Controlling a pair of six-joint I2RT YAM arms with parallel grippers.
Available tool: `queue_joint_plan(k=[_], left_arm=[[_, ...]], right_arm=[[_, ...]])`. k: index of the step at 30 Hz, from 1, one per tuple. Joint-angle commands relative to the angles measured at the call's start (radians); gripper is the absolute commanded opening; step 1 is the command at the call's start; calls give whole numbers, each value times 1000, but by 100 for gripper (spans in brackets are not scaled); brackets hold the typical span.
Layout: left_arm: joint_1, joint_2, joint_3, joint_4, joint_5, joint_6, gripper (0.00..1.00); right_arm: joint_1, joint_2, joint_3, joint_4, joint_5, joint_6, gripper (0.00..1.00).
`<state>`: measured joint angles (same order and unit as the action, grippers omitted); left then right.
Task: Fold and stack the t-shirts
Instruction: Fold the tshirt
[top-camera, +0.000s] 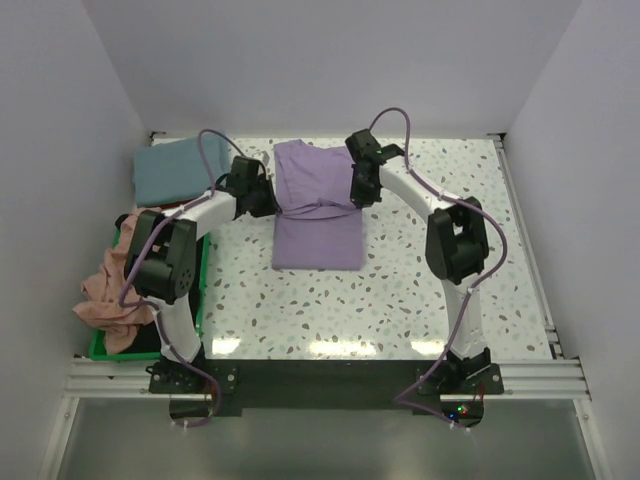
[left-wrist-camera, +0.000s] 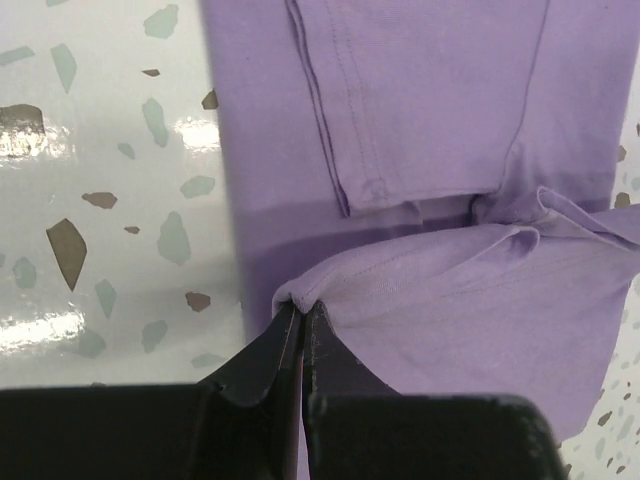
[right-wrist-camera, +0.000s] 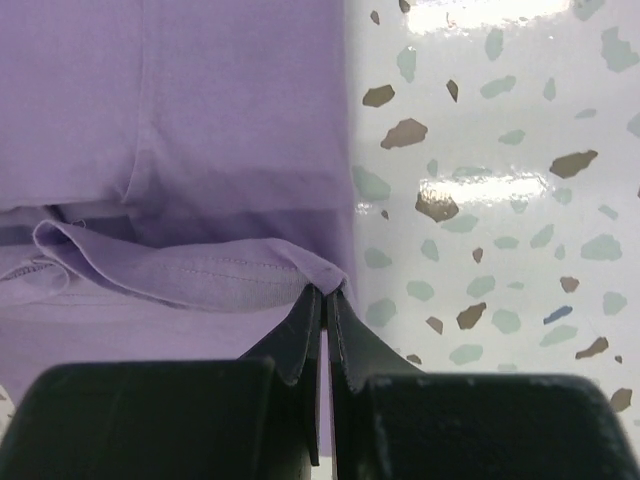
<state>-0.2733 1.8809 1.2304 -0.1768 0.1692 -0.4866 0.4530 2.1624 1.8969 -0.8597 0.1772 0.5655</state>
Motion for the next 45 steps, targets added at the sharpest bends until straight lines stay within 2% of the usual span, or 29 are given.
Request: queue_joint_plan(k=[1,11,12,13,14,15,16,17,18,19,21,26,31,37,41,45], left_arm=[[34,26,64,62,23,10,0],[55,96,130,39,39,23,2],[57,101,139,27,42,23,10],[62,106,141,20,39,22,21],[63,101,139,14,27,20,47],[66,98,135,5,18,19,59],[66,87,130,3,7,17,68],[65,61,118,5,-8,20,80],[65,46,110,8,-14,23,84],[65,32,103,11,-17,25,85],[59,-21,64,22,-17,26,86],[-13,-181,-93,95,-34,26,85],[-144,-270,-222,218,-48,-16,83],[-214,-250,-394,435,7,-102,82],[-254,-212,-489,569,4,-136,82],[-285,-164,-546,628,12,-158,82]], right_arm=[[-17,40,83,-10,-15,-33,0],[-30,112,159,-15,-44,-46,0],[-30,119,160,-15,-57,-49,0],[-30,120,163,-19,-64,-50,13],[-30,120,168,-18,-71,-56,22],[-28,114,168,-15,-90,-58,31],[-28,108,168,-13,-96,-58,45],[-28,100,168,-6,-102,-64,50],[-30,91,168,-1,-110,-68,54],[-28,74,171,1,-119,-72,59],[-28,56,174,4,-124,-81,61],[-24,-39,78,56,-176,-84,61],[-11,-104,-42,108,-197,-62,61],[-1,-110,-128,151,-234,-47,60],[19,-96,-124,151,-248,-55,60],[52,-73,-101,137,-246,-58,60]])
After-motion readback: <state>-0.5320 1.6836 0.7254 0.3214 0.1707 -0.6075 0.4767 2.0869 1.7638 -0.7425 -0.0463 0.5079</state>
